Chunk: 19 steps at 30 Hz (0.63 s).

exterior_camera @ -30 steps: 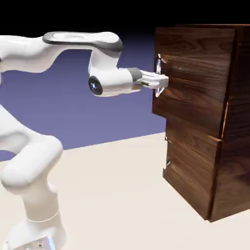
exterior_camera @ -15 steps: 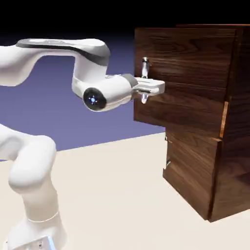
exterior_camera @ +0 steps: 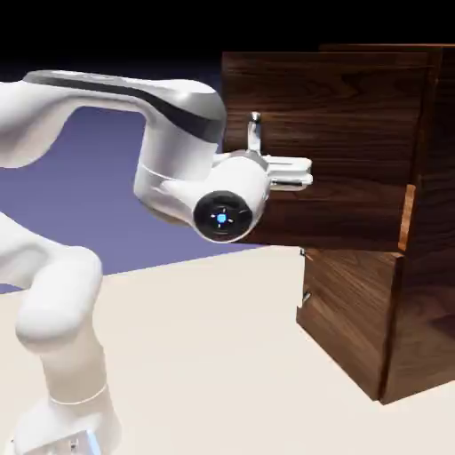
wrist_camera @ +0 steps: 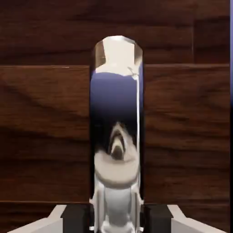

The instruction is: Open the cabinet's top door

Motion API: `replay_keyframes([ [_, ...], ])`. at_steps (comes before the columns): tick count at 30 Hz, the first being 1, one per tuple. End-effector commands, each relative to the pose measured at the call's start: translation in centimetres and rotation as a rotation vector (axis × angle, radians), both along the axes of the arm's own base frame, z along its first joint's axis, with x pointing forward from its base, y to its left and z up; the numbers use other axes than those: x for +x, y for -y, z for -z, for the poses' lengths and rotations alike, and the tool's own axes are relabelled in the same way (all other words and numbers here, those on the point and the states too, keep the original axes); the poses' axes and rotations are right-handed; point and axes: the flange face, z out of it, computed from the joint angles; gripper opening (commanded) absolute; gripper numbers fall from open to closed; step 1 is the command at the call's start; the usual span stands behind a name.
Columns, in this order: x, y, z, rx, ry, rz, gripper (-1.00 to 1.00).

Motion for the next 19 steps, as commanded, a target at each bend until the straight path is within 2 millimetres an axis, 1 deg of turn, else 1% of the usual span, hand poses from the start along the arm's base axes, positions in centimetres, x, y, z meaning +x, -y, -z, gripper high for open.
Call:
replay_keyframes([
  [1,0.0,0.8,0.0,0.000,0.000,-0.029,-1.00],
  [6,0.4,5.1,0.0,0.000,0.000,-0.166,-1.00],
  [11,1.2,8.8,0.0,0.000,0.000,-0.292,-1.00],
  [16,2.3,11.8,0.0,0.000,0.000,-0.396,-1.00],
  [19,2.8,13.1,0.0,0.000,0.000,-0.439,-1.00],
])
